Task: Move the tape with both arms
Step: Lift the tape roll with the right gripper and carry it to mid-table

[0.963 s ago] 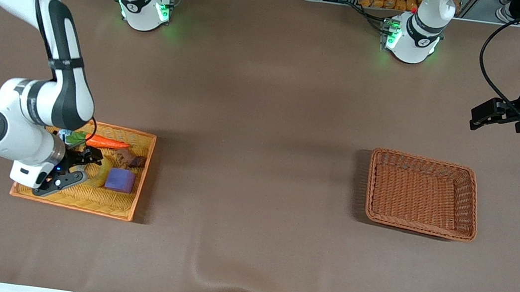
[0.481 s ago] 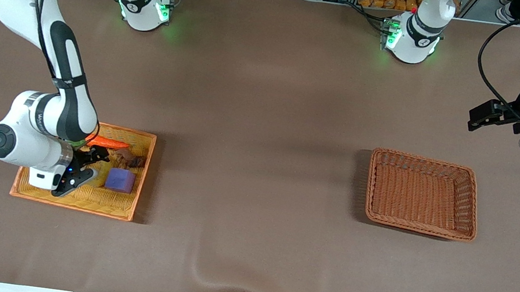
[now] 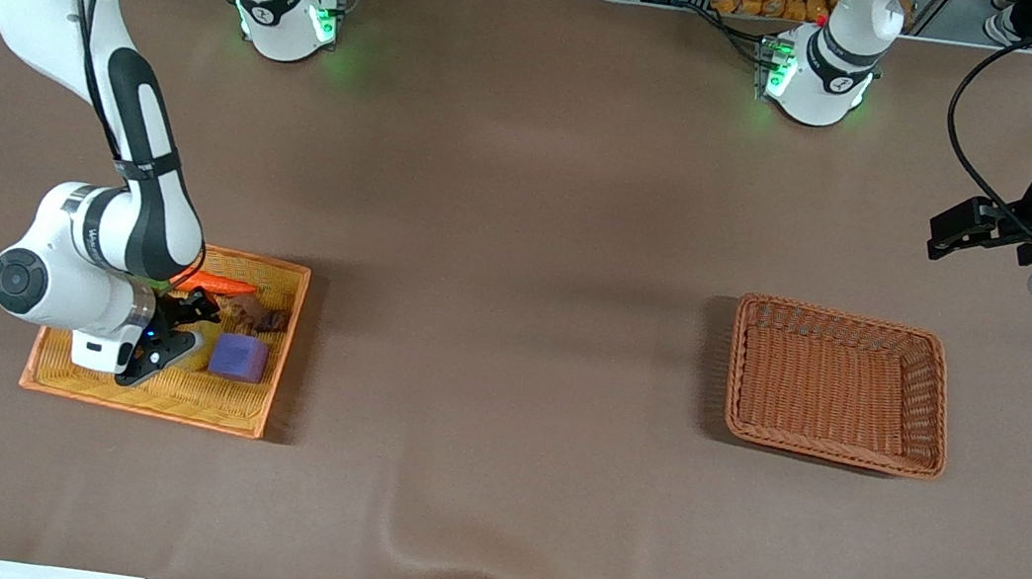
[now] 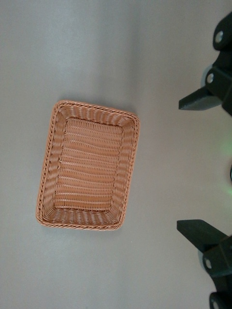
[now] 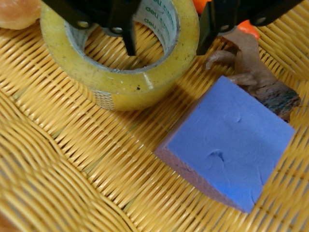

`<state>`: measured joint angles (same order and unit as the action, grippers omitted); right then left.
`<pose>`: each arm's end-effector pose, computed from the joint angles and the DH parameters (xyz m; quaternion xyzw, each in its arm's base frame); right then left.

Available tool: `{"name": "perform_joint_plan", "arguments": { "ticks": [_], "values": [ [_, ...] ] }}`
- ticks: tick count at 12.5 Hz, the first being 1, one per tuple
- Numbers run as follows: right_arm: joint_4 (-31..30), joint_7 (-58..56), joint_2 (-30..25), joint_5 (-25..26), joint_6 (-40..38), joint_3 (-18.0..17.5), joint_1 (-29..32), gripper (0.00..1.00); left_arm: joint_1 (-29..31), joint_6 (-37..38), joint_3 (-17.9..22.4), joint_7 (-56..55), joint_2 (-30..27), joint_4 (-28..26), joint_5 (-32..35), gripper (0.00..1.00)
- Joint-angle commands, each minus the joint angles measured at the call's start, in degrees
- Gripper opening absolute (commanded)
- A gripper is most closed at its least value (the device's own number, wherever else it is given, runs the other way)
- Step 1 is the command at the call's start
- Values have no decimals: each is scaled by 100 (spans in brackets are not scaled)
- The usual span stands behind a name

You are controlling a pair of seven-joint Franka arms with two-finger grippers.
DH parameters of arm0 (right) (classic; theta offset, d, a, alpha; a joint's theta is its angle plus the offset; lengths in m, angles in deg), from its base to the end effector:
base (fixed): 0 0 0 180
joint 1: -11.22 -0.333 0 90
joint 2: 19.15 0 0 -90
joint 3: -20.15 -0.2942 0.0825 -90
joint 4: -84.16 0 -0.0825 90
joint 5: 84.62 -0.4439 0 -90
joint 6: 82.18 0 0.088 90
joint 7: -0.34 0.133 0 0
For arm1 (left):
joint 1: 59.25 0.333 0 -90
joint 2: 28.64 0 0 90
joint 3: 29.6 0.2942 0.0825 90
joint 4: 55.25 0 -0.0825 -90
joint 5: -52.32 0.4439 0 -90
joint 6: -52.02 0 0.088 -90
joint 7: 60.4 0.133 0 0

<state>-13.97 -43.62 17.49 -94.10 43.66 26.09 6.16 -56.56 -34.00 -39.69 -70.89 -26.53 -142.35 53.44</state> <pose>0.6824 -0.0003 0.1229 -0.9428 -0.3232 0.0572 0.0578 0.6117 -0.0751 0.5752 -0.9992 -0.0273 0.0262 0.0107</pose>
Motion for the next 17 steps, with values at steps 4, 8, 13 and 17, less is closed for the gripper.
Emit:
{"name": "perform_joint_plan", "arguments": {
  "ticks": [4, 8, 13, 17],
  "values": [
    [100, 81, -507, -125, -620, 3, 13, 0, -48, 41, -11, 100, 61, 79, 160, 100],
    [1458, 877, -825, 216, -2146, 12, -591, 0, -48, 23, -2, 100, 96, 88, 160, 100],
    [1814, 4854, -580, 174, -2067, -5, -2908, 0, -57, 14, -11, 100, 140, 79, 160, 100],
    [1823, 7407, 430, 104, -133, -14, -3993, 0, -48, -21, -11, 100, 193, 79, 160, 100]
  ]
}}
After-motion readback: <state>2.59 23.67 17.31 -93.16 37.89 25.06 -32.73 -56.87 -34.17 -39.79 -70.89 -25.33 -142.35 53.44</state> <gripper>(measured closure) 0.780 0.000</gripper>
